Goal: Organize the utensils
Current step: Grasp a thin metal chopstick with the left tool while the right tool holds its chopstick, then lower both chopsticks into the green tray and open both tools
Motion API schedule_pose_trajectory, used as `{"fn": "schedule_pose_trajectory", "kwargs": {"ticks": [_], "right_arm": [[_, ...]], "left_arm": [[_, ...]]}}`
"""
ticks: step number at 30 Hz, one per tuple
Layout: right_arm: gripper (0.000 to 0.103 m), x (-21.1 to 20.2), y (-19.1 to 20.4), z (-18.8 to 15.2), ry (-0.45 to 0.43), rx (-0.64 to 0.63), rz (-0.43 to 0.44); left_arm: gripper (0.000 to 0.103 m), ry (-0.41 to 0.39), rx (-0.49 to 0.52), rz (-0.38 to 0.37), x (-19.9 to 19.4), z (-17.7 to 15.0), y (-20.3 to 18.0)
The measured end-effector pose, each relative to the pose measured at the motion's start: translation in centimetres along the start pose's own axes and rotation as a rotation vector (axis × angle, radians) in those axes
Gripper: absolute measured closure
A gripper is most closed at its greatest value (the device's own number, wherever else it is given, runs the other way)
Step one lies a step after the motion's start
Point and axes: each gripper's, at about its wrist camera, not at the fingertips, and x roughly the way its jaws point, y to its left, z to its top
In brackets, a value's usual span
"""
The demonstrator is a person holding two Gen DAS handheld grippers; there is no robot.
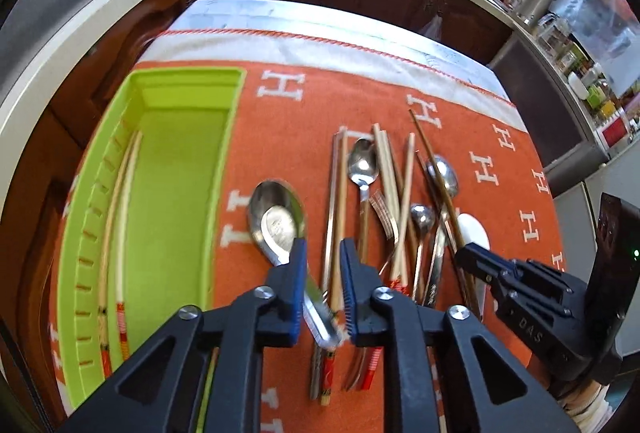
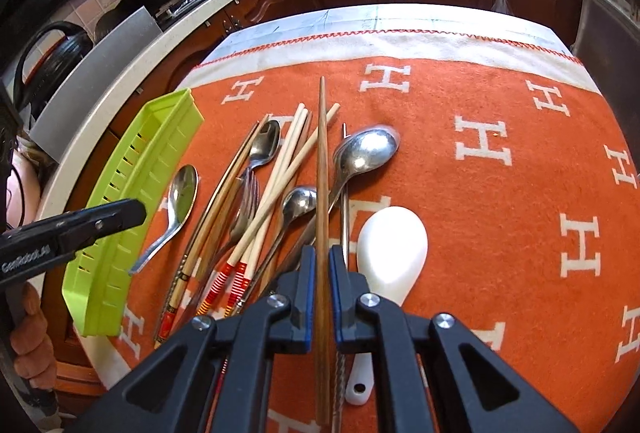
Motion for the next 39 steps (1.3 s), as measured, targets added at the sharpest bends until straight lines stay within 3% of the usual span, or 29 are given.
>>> {"fn": "schedule_pose_trajectory", "kwargs": {"ticks": [5, 20, 32, 34, 39], "right_arm": [[0.096, -0.4, -0.2, -0.1, -0.003, 0.01, 0.014], [0.096, -0.6, -0.5, -0.3, -0.003, 0.034, 0.034], [0.096, -0.6, -0.4, -0.4, 0.002, 0.041, 0.035], [0.096, -0.8, -0.3, -0.4, 0.0, 0.045, 0.038], [0.096, -2.0, 0.3, -0.5, -0.005, 0.059, 0.048]], "left_arm": [[0.098, 0.037, 0.066, -0.015, 2.6, 1.2, -1.1], [0.095, 0.128, 0.109, 0.029, 6.0, -0.1, -0.1], [0.094, 0.066, 0.2, 0.115, 5.7, -1.2, -2.1], [0.099, 0.057, 0.178, 0.111, 5.6, -1.2, -1.9], [0.1, 0.054, 0.105, 0.06, 4.3, -1.3, -1.0]]}}
